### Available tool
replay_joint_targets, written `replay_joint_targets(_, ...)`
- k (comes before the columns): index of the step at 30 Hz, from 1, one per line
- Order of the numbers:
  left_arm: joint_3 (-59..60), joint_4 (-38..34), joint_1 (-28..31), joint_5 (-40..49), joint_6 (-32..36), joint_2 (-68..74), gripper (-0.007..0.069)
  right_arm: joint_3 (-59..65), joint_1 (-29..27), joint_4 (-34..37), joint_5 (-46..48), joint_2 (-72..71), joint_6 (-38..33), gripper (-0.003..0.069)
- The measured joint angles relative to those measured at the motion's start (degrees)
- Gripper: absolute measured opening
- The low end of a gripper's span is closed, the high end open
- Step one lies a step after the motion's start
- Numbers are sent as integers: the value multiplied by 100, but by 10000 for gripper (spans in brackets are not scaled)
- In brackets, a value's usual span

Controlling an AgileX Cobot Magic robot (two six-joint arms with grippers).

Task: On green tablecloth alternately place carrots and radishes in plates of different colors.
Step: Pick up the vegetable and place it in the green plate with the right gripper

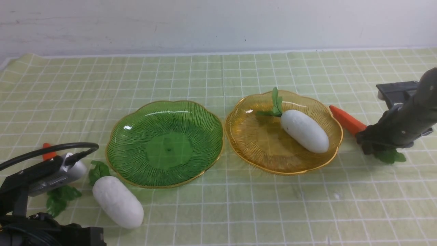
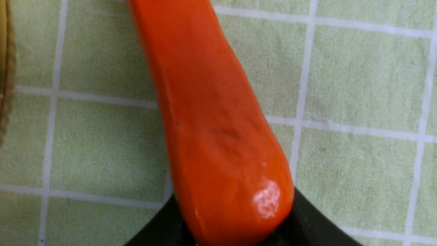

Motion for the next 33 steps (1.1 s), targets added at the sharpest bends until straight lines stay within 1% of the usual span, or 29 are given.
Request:
replay_joint_targets(4, 0, 0, 0, 0, 0, 0, 69, -13, 0, -96, 176, -52, 40, 282)
replay_joint_targets(8, 0, 0, 0, 0, 0, 0, 69, -231, 0, -336, 772, -433, 259, 282)
replay_joint_targets(12, 0, 23, 0, 0, 0, 0, 69, -473, 0, -224, 1159, -903, 482, 282)
replay_joint_targets(15, 0, 79, 0, 0, 0, 0, 69, -532, 0, 232, 1266, -1223, 483, 282)
replay_joint_targets(16, 0, 97, 0, 0, 0, 0, 69, -534, 25, 908, 1330, -1404, 301, 282)
replay_joint_targets(17, 0, 104, 0, 0, 0, 0, 69, -539, 92, 1266, 1372, -1477, 86, 282)
replay_joint_targets(18, 0, 104, 0, -6, 0, 0, 69, -539, 167, 1560, 1389, -1501, -47, 282)
replay_joint_targets(19, 0, 111, 0, -6, 0, 0, 69, -541, 189, 1638, 1397, -1509, -144, 282)
replay_joint_targets(20, 0, 110, 0, -26, 0, 0, 69, -546, 401, 2160, 1409, -1510, -456, 282)
replay_joint_targets(22, 0, 110, 0, -66, 0, 0, 69, -546, 837, 2928, 1409, -1458, -1038, 282)
replay_joint_targets(23, 0, 110, 0, -98, 0, 2, 69, -546, 1098, 3250, 1388, -1413, -1272, 282)
replay_joint_targets(26, 0, 110, 0, -195, 0, 2, 69, -552, 1823, 3915, 1128, -1240, -1796, 282)
replay_joint_targets(28, 0, 110, 0, -213, 0, 2, 69, -610, 2452, 4186, 659, -1030, -2185, 282)
replay_joint_targets(29, 0, 110, 0, -213, 0, 2, 69, -620, 2498, 4197, 614, -983, -2252, 282)
replay_joint_targets(30, 0, 110, 0, -219, 0, 2, 71, -704, 2809, 4250, 315, -838, -2440, 282)
replay_joint_targets(32, 0, 110, 0, -244, 0, 2, 80, -902, 3241, 4298, -161, -531, -2791, 282)
replay_joint_targets(33, 0, 110, 0, -247, 0, 2, 81, -920, 3271, 4297, -198, -480, -2847, 282)
